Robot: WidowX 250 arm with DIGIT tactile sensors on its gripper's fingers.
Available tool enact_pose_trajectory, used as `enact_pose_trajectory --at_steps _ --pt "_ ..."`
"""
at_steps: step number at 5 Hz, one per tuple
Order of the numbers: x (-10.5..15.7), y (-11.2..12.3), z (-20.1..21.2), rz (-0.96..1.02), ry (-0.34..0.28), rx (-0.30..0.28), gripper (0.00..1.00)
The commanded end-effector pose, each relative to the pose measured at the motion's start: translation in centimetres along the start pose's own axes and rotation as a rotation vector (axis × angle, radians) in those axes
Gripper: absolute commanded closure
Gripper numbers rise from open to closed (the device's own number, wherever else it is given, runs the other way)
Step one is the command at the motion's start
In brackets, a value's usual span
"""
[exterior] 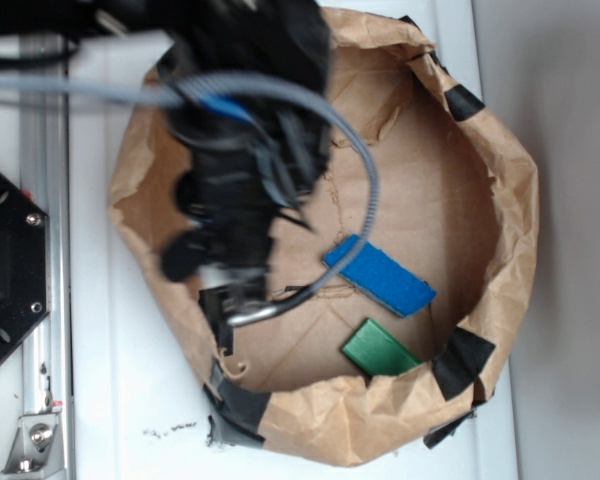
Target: Grab the silver keys.
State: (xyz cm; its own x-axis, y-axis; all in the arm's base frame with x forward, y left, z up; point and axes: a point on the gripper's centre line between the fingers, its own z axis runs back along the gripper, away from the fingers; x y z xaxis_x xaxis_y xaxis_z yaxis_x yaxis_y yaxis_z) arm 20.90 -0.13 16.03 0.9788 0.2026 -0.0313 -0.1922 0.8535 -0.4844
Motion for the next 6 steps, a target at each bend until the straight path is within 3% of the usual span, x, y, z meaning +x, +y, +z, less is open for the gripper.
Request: enact_pose_trajectory --at_steps 1,2,3,4,6 --pt "0.0 -0.7 0.3 -0.055 -0.107 0.167 1.0" --pt "1.1 -1.0 0.1 -0.037 -0.152 0.229 1.0" --pt "3.7 -1.1 0.6 0.01 -0.28 0.313 1.0" --pt "5.9 -0.2 1.3 0.072 -0.308 0.307 1.0" --pt "5.1 -0.3 0.2 0.047 -0.309 0.363 1.0"
